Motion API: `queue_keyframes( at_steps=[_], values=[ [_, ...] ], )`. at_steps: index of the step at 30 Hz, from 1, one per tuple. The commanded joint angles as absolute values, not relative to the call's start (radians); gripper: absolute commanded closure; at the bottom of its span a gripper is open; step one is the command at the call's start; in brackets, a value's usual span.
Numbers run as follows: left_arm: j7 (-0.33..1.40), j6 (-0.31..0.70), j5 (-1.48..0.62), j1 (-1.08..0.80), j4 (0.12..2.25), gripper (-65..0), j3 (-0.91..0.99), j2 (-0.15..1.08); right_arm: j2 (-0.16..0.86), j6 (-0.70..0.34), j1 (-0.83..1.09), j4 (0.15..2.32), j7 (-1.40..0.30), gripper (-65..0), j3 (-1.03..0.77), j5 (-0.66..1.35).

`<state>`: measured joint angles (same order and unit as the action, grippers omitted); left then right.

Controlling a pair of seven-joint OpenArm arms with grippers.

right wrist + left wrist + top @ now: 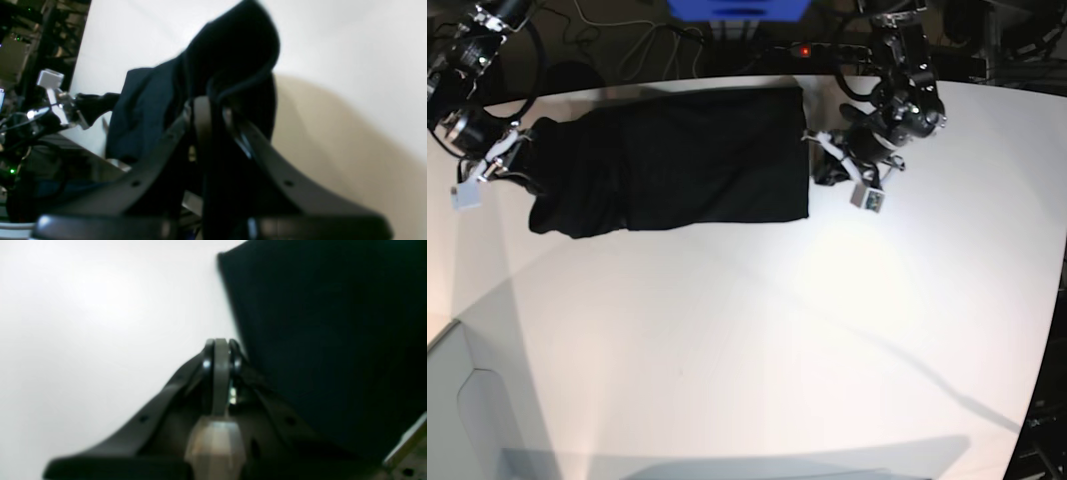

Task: Fold the T-shirt properly
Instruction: 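Release the left gripper and raise it off the folded shirt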

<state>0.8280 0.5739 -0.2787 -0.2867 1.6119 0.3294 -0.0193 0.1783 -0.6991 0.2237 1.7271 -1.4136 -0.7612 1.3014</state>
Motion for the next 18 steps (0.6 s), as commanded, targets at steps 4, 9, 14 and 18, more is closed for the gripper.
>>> queue_keyframes(
  at_steps=[4, 9, 14, 18],
  values=[
    [0.926, 0.564, -0.193, -0.302, 1.564, -0.3, 0.303, -0.022, 0.15, -0.698, 0.245, 1.876, -1.396, 0.0, -0.765, 1.336],
    [0.924, 0.564, -0.193, -0.302, 1.561, -0.3, 0.294, -0.022, 0.102, -0.698, 0.269, 1.965, -1.396, 0.0, -0.762, 1.336],
    [0.924, 0.564, -0.185, -0.302, 1.561, -0.3, 0.294, -0.016, 0.081, -0.698, 0.297, 1.968, -1.396, 0.0, -0.657, 1.336],
    [0.924, 0.564, -0.185, -0.302, 1.561, -0.3, 0.294, -0.015, 0.031, -0.698, 0.328, 1.969, -1.396, 0.0, -0.578, 1.336]
  ],
)
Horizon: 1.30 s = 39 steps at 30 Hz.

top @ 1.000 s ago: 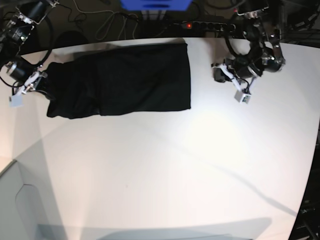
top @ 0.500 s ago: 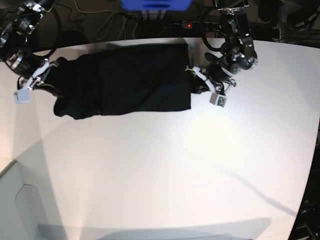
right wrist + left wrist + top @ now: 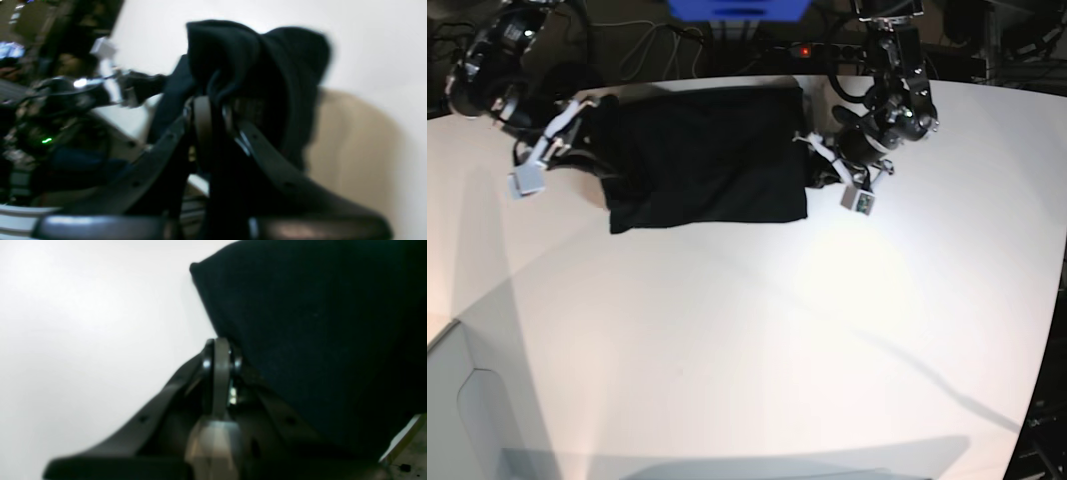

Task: Fold the T-shirt properly
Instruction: 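Release the left gripper and raise it off the folded shirt, then grasp the strip end with the right gripper and fold it over toward the left gripper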

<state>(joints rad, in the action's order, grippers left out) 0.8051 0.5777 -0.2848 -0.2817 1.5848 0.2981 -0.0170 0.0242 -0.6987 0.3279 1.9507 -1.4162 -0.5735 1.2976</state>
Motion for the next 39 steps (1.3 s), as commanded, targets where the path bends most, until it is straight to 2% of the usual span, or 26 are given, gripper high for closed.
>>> queue_keyframes(
  at_steps=[1, 15, 25, 36, 39],
  values=[
    [0.924, 0.564, -0.183, -0.302, 1.561, -0.3, 0.294, -0.015, 0.022, -0.698, 0.331, 1.969, -1.396, 0.0, -0.559, 1.336],
    [0.924, 0.564, -0.183, -0.302, 1.561, -0.3, 0.294, -0.015, -0.067, -0.698, 0.328, 1.997, -1.396, 0.0, -0.355, 1.334],
    [0.924, 0.564, -0.188, -0.302, 1.56, -0.3, 0.292, -0.015, -0.125, -0.674, 0.257, 1.986, -1.396, 0.0, -0.274, 1.208],
    [0.924, 0.564, -0.191, -0.311, 1.56, -0.3, 0.292, -0.015, -0.087, -0.67, 0.153, 1.785, -1.396, 0.0, -0.162, 1.207],
    [0.924, 0.564, -0.191, -0.311, 1.56, -0.3, 0.292, -0.015, -0.056, -0.622, 0.142, 1.764, -1.396, 0.0, -0.105, 1.201]
  ],
)
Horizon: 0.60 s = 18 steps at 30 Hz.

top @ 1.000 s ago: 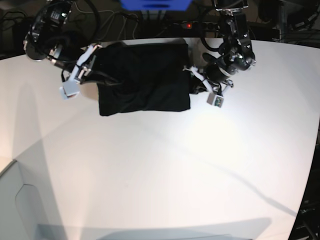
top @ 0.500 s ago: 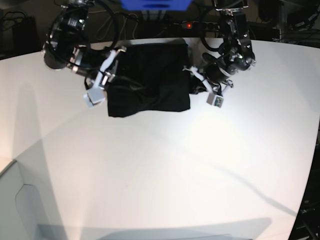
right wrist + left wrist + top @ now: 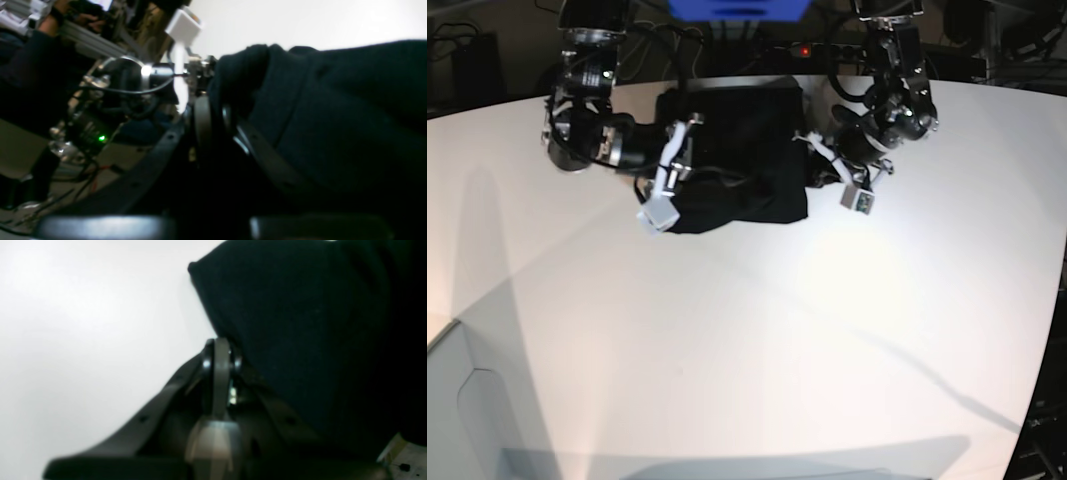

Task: Fold the T-shirt properly
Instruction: 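Grasp the strip end with the right gripper and fold it over toward the left gripper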

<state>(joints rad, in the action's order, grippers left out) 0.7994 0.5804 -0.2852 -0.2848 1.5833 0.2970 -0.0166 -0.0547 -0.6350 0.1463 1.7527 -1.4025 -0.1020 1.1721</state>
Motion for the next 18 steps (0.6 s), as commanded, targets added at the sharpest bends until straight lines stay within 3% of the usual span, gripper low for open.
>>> queue_keyframes(
  at_steps=[1, 9, 18],
  values=[
    [0.924, 0.564, -0.191, -0.311, 1.56, -0.3, 0.294, -0.015, -0.044, -0.611, 0.134, 1.762, -1.396, 0.0, -0.084, 1.201],
    [0.924, 0.564, -0.191, -0.309, 1.56, -0.3, 0.294, -0.015, 0.013, -0.608, 0.094, 1.756, -1.274, 0.0, 0.042, 1.178],
    [0.924, 0.564, -0.185, -0.303, 1.56, -0.3, 0.295, -0.015, -0.039, -0.608, 0.045, 1.756, -1.222, 0.0, 0.097, 0.99]
  ],
)
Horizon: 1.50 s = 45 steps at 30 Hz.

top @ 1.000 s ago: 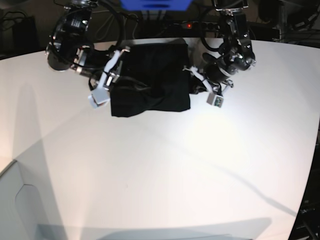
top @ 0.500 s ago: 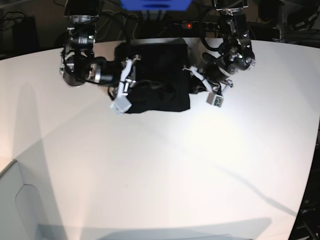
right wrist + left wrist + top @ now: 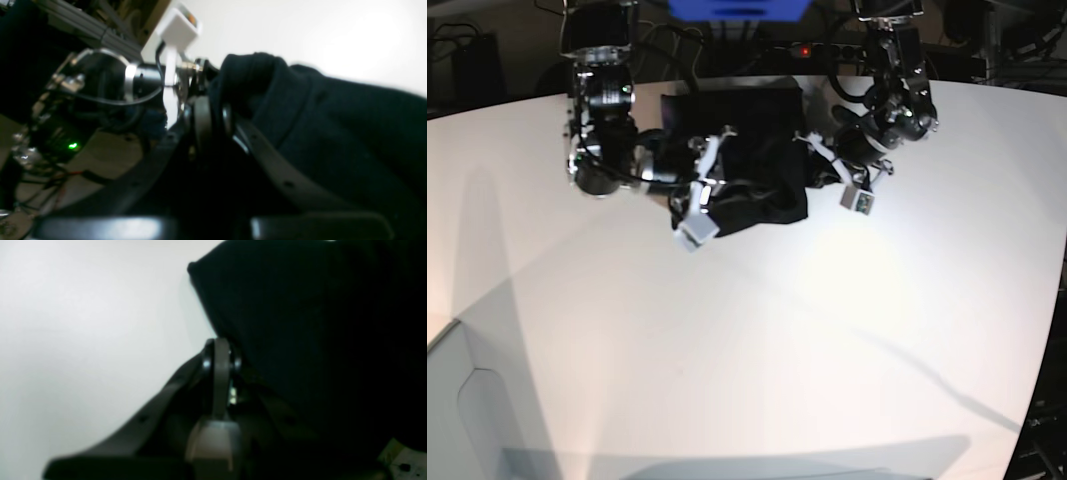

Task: Fold the T-shirt properly
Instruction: 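Grasp the strip end with the right gripper and fold it over toward the left gripper, then press the folded bundle flat with the right gripper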

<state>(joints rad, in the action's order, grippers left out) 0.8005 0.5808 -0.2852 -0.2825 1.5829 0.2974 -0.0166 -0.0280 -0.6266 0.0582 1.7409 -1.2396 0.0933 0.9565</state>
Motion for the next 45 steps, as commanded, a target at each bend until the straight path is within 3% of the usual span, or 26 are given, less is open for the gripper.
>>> queue_keyframes(
  at_steps=[1, 10, 21, 27, 33, 45],
  values=[
    [0.924, 0.564, -0.185, -0.303, 1.56, -0.3, 0.295, -0.015, -0.041, -0.608, 0.045, 1.756, -1.208, 0.0, 0.122, 0.972],
    [0.924, 0.564, -0.183, -0.303, 1.56, -0.3, 0.297, -0.015, -0.039, -0.608, 0.056, 1.732, -1.063, 0.0, 0.254, 0.918],
    [0.924, 0.564, -0.186, -0.303, 1.566, -0.3, 0.297, -0.013, -0.036, -0.608, 0.045, 1.586, -0.941, 0.0, 0.294, 0.917],
    [0.923, 0.572, -0.194, -0.309, 1.666, -0.3, 0.381, -0.008, -0.038, -0.608, 0.044, 1.586, -0.941, 0.0, 0.292, 0.917],
    [0.923, 0.573, -0.197, -0.326, 1.801, -0.3, 0.444, -0.018, -0.038, -0.608, 0.018, 1.529, -0.94, -4.4, 0.285, 0.917],
    [0.924, 0.573, -0.43, -0.351, 1.879, -0.3, 0.602, -0.022, -0.038, -0.608, -0.039, 1.254, -0.829, -4.5, 0.294, 0.917]
  ],
)
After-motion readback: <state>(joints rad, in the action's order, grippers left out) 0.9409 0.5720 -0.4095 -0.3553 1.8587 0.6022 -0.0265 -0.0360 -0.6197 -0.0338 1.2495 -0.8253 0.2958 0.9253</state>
